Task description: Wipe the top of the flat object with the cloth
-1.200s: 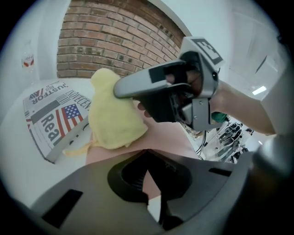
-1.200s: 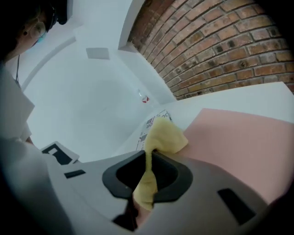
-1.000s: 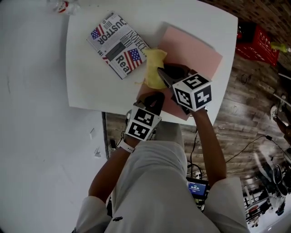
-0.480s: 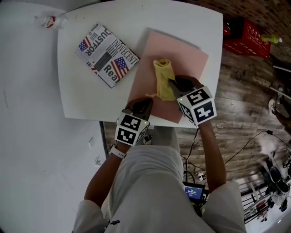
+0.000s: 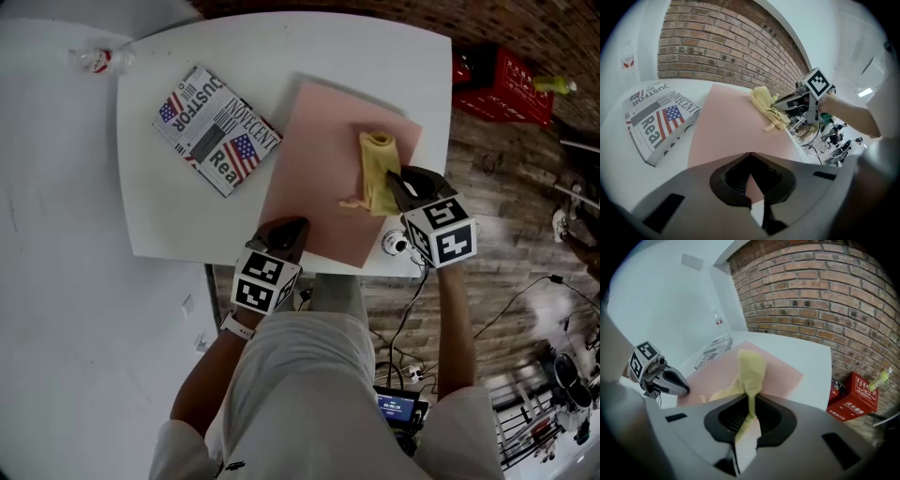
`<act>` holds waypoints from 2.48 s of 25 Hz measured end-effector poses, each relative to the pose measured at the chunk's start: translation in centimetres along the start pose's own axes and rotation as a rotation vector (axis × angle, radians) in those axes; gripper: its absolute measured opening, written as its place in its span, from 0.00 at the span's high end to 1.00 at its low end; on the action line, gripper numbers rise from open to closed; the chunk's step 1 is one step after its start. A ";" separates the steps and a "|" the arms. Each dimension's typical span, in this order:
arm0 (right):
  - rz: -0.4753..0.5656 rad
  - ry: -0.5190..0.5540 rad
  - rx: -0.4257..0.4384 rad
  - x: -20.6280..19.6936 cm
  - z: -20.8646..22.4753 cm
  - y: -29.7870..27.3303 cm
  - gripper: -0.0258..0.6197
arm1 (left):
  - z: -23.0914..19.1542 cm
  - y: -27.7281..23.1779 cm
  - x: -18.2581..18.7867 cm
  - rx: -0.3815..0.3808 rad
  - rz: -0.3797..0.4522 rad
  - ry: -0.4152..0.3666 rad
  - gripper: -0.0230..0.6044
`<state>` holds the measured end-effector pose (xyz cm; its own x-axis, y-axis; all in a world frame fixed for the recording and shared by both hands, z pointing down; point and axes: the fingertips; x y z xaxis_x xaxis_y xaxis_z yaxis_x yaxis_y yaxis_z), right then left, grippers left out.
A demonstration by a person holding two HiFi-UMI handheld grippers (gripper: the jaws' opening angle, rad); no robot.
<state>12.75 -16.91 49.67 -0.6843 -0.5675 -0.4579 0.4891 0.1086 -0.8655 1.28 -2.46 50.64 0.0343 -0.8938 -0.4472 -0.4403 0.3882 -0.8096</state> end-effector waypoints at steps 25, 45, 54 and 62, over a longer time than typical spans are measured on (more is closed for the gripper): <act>0.069 0.016 -0.161 5.7 4.4 -0.6 0.88 | 0.3 -0.4 0.0 -0.009 -0.015 -0.027 0.93; 0.057 0.267 -0.013 14.4 -4.8 -7.4 0.88 | 0.4 -0.3 0.2 -0.022 -0.030 -0.040 0.93; 0.053 0.452 -0.050 17.8 -1.6 -7.4 0.88 | 0.5 -0.3 0.3 -0.009 -0.028 -0.045 0.93; 0.065 0.695 -0.086 21.7 2.8 -7.1 0.88 | 0.5 -0.3 0.2 0.002 -0.022 -0.045 0.93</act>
<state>-4.01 -32.30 46.42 -0.8562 0.0923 -0.5084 0.5160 0.2053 -0.8317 1.83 -2.62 50.62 0.0845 -0.8911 -0.4459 -0.4375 0.3688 -0.8201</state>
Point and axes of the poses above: the fingertips, and each gripper's own axes: y backward along the fingers, z to its right, x out of its top, and after that the axes turned 6 degrees about -z, right-handed
